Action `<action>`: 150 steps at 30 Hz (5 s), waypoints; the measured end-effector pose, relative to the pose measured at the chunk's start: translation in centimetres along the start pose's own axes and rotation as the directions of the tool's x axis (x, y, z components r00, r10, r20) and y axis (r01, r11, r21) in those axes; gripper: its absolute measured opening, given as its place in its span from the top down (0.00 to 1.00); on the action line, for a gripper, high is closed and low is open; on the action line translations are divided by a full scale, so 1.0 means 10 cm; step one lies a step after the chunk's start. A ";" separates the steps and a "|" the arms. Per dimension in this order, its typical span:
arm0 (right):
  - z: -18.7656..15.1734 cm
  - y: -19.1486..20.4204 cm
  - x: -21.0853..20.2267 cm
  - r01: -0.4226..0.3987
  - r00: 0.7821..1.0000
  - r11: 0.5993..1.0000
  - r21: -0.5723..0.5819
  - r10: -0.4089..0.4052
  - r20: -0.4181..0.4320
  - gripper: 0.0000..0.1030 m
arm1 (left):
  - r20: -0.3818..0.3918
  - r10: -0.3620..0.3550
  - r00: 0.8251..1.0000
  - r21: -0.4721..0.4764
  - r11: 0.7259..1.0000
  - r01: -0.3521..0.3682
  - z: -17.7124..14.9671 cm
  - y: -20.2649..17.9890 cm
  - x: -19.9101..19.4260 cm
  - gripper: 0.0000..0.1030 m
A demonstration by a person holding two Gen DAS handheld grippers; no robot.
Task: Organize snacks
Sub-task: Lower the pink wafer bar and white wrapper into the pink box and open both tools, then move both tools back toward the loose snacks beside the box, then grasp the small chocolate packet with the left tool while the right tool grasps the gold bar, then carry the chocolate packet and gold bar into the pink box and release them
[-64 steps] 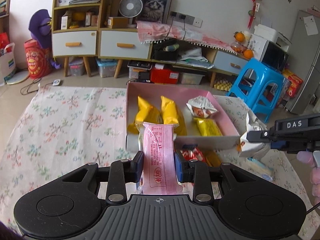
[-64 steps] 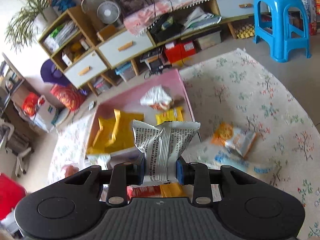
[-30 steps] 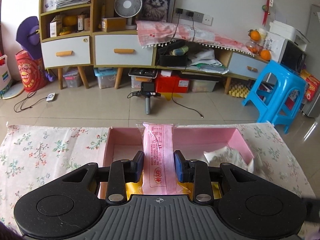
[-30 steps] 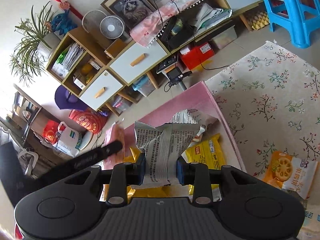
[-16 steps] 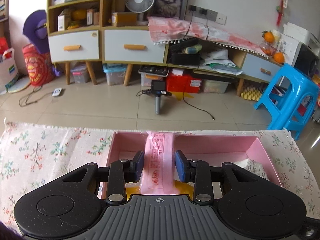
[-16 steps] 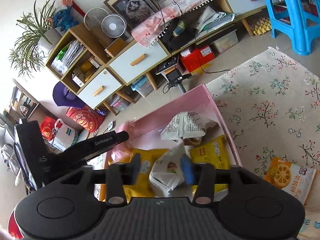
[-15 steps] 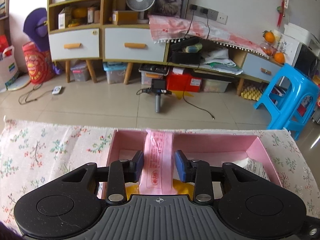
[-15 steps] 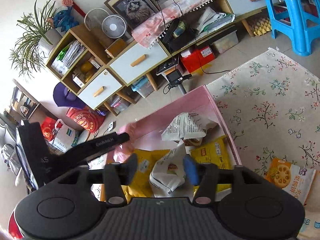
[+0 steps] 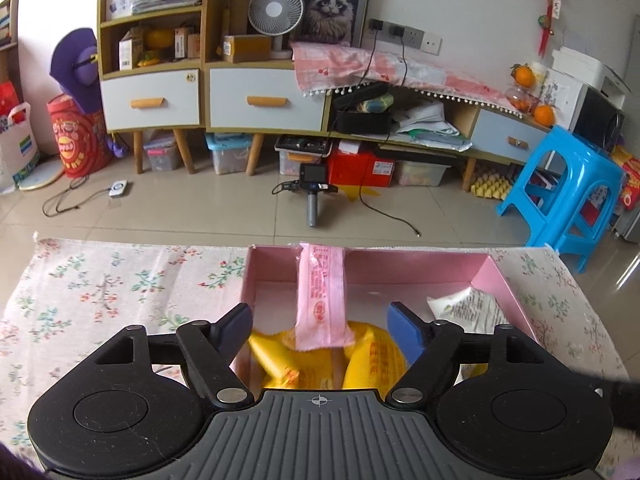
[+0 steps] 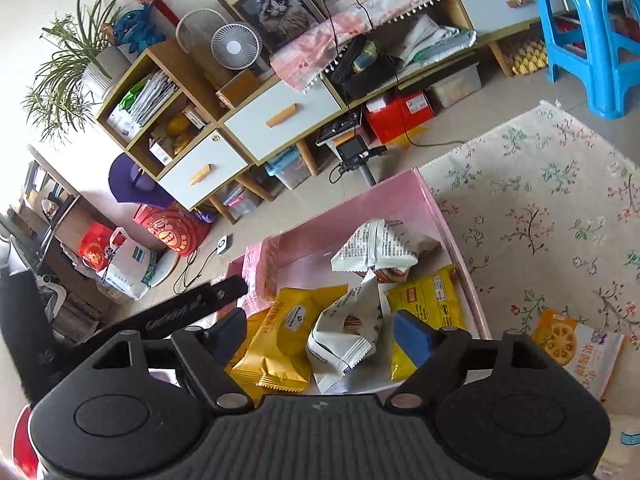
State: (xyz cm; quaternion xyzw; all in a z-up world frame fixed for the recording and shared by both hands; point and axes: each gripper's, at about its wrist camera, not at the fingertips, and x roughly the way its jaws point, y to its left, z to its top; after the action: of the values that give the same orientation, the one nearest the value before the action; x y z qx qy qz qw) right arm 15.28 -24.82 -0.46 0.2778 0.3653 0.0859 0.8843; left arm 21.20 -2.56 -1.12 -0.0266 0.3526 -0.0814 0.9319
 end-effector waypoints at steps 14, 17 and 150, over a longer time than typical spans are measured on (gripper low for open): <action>-0.12 0.10 -0.24 0.077 0.997 0.990 -0.117 -0.078 0.001 0.16 | 0.010 0.013 1.000 0.056 0.998 -0.014 -0.33 0.12 -0.58 0.16; -0.14 0.07 -0.30 0.085 0.996 0.989 -0.117 -0.086 0.002 0.16 | 0.006 0.007 1.000 0.058 0.998 -0.008 -0.41 0.13 -0.70 0.14; -0.58 0.05 -0.57 0.088 0.974 0.929 -0.360 -0.156 -0.162 0.84 | -0.096 -0.178 0.979 -0.094 0.981 0.169 -1.26 0.43 -1.02 0.82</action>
State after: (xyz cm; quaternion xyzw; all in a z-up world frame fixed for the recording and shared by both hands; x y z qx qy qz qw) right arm 7.17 -23.94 -0.17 0.0832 0.4425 0.1200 0.8848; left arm 5.91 3.52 -4.37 -0.0926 0.4000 -0.1484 0.8996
